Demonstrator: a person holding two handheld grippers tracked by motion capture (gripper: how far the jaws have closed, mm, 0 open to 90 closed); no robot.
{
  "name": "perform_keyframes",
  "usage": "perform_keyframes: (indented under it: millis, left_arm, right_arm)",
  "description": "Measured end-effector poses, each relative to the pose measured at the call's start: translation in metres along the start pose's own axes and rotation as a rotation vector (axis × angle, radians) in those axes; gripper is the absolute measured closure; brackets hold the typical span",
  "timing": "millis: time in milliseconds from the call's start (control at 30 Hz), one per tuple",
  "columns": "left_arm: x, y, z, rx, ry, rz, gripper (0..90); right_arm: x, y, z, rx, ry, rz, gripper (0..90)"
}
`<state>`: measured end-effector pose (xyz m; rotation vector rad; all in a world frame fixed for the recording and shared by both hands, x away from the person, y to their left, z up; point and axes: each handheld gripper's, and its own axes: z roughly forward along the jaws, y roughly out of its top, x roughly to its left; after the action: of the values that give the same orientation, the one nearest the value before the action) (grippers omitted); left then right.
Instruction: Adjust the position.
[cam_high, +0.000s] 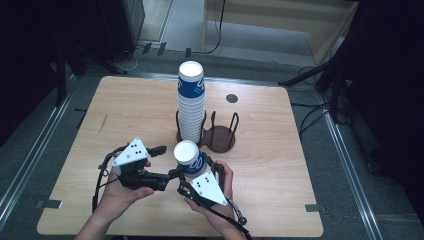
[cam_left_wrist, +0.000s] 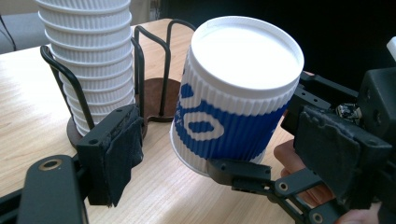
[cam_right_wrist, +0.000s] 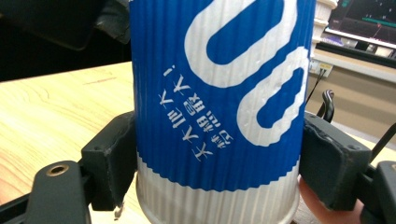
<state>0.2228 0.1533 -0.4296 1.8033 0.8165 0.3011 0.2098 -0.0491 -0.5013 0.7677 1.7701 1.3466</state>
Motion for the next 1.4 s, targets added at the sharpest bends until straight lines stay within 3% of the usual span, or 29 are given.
perform_keyframes:
  millis: [233,500,700,900,1067,1400]
  left_arm:
    - [-0.001,0.001,0.002,0.052,0.000,-0.005,19.2]
    - [-0.001,0.001,0.004,0.075,-0.005,-0.015,19.2]
    - [0.000,0.001,0.005,0.094,-0.008,-0.028,18.8]
    - [-0.001,0.000,0.008,0.115,-0.014,-0.037,20.4]
    - [-0.002,-0.001,0.010,0.141,-0.012,-0.018,23.8]
    - [0.002,-0.001,0.008,0.126,-0.038,-0.029,26.3]
  right_arm:
    - [0.008,-0.004,0.001,-0.001,-0.006,-0.089,20.2]
    - [0.013,-0.007,0.000,-0.015,-0.022,-0.219,20.3]
    - [0.017,-0.009,0.000,-0.017,-0.017,-0.275,20.3]
    - [0.023,-0.010,0.000,-0.030,0.002,-0.316,20.2]
    - [0.025,-0.011,0.000,-0.033,-0.001,-0.339,20.3]
    - [0.025,-0.010,0.000,-0.034,-0.007,-0.383,17.1]
